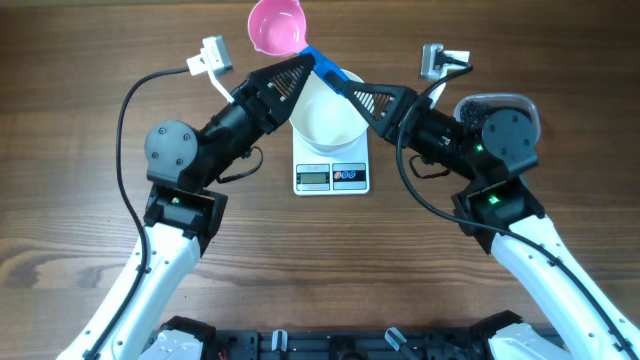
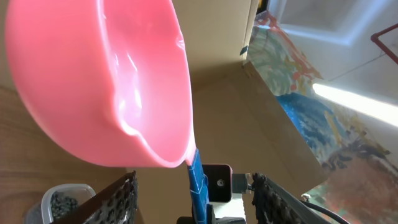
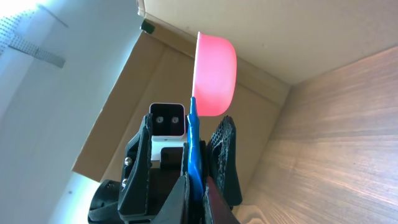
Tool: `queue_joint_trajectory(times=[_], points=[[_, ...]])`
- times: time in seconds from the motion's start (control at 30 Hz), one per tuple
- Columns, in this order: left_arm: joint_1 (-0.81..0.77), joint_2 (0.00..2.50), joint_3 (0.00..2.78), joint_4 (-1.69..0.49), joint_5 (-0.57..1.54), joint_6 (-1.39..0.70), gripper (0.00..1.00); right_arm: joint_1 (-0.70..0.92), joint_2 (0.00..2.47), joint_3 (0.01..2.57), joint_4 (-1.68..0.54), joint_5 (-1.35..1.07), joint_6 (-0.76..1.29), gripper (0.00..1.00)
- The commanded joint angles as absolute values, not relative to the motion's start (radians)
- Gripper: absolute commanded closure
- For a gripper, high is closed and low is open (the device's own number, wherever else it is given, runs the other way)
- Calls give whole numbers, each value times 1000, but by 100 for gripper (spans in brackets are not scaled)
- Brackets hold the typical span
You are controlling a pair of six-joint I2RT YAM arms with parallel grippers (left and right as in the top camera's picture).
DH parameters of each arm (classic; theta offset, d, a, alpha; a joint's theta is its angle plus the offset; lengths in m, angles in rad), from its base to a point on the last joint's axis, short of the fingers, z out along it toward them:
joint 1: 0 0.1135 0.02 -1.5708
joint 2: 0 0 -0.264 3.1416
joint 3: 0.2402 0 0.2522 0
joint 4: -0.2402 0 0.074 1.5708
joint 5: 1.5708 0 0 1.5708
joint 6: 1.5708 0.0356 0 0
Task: Scoop item into bowl and weigh 150g on scale
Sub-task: 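Grasp the blue handle with the right gripper beside the left gripper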
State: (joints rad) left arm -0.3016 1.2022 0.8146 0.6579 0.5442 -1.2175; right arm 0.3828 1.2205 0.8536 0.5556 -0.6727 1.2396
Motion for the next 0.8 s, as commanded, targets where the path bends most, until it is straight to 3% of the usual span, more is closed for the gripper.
queue_joint_trajectory(times=[0.0,0.3,0.57,0.77], points=[[-313,1192,826,663,552,-1213,38,386,1220,866,561,-685,1264,96],[-330,1193,826,670,530,-1213,44,406,1220,866,564,-682,1265,96],[-330,1193,826,675,529,-1213,65,416,1220,866,564,-643,1287,96],[-329,1193,826,675,513,-1213,75,416,1220,866,563,-643,1286,96]])
